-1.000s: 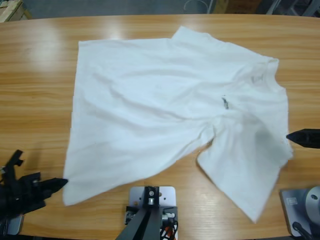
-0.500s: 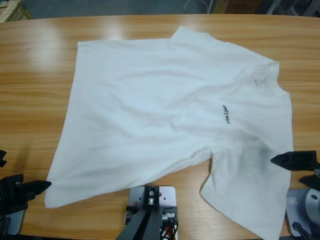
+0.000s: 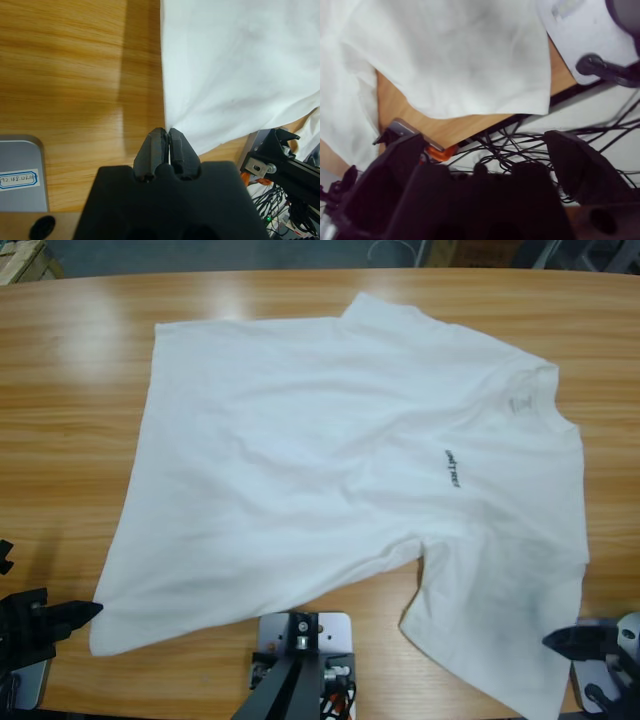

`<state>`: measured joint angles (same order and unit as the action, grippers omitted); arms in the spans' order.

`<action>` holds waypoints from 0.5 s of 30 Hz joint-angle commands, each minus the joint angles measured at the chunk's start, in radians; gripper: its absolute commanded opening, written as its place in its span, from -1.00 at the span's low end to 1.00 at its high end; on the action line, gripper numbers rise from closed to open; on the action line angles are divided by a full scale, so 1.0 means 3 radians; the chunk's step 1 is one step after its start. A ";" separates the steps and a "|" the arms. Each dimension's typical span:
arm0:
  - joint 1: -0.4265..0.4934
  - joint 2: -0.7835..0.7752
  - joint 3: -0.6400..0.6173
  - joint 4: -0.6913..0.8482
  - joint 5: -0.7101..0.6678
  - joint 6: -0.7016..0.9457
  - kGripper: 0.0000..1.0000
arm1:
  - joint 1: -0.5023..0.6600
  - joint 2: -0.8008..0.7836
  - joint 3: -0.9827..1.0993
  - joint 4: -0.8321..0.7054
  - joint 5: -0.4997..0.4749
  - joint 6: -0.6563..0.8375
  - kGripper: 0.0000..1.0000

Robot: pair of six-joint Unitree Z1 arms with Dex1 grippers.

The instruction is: Fold clothes

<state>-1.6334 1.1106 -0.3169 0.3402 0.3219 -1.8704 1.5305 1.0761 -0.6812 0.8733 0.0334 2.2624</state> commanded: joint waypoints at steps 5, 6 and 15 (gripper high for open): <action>-0.0011 -0.0017 0.0097 0.0042 -0.0074 -0.0029 -1.00 | 0.1176 0.0486 0.0446 -0.0652 -0.0081 0.1440 0.79; -0.0011 -0.0028 0.0103 0.0042 -0.0076 -0.0029 -1.00 | 0.1251 0.0520 0.0526 -0.0783 -0.0154 0.1515 0.75; -0.0011 -0.0118 0.0146 0.0042 -0.0071 -0.0024 -1.00 | 0.1287 0.0591 0.0769 -0.1050 -0.0210 0.1537 0.55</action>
<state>-1.6334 1.1063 -0.3044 0.3402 0.3140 -1.8704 1.8970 1.2094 -0.4968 0.5850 -0.0359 2.7083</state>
